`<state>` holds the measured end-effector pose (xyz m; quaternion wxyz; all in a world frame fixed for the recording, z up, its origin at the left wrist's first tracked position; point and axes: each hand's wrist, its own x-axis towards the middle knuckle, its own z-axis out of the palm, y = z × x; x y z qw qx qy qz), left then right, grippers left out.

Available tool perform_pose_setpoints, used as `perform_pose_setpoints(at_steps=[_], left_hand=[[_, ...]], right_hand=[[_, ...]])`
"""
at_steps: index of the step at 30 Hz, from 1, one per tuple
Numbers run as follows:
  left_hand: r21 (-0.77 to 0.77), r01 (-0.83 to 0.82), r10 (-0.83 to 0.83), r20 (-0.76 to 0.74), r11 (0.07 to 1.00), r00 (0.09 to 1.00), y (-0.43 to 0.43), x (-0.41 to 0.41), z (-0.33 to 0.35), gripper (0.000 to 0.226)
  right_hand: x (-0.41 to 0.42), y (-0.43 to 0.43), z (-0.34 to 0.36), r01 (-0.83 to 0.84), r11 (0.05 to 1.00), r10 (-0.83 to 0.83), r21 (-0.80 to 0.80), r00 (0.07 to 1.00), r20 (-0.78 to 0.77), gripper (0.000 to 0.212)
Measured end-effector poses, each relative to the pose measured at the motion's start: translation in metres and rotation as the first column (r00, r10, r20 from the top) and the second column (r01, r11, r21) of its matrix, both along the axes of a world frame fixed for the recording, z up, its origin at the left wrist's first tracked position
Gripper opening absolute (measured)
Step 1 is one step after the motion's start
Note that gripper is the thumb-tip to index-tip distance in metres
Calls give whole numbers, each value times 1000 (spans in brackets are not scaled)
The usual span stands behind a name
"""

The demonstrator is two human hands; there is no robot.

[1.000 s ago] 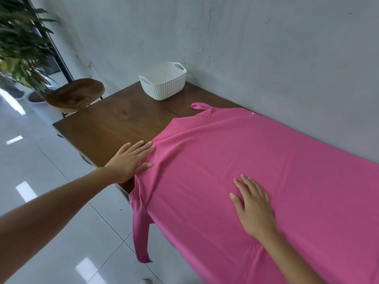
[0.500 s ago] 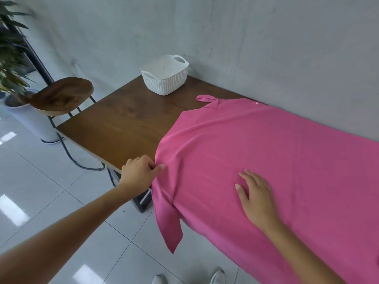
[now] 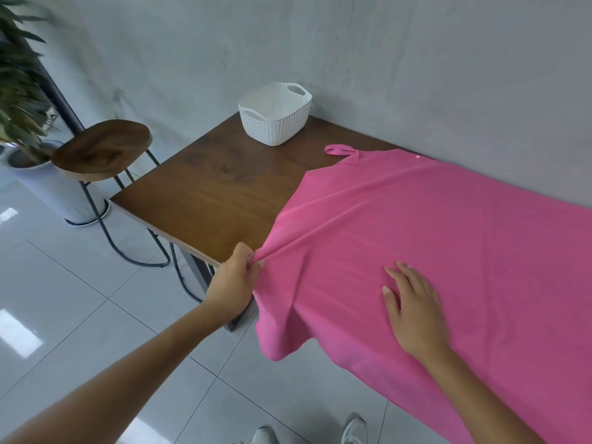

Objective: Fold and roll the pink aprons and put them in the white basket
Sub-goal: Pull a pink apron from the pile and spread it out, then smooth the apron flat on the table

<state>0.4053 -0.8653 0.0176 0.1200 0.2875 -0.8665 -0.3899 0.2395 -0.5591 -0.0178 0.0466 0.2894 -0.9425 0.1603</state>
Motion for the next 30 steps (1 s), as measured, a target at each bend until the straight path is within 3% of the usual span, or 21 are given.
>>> perform_pose_setpoints(at_steps=[8,19,30], left_hand=[[-67,-97,96,-10,993,995,-58,-3,-3,33],[-194,-243,239,-46,950,970,-53,-23,-5,19],[-398,-92,91,-22,913,996,-32,-81,10,18]], right_hand=[[0,0,-1,2,1000,-2,22,1000,4,46],[2,0,-3,-5,1000,4,-15,1000,-16,54],[-24,-6,5,-14,997,14,-76,1000,1,47]])
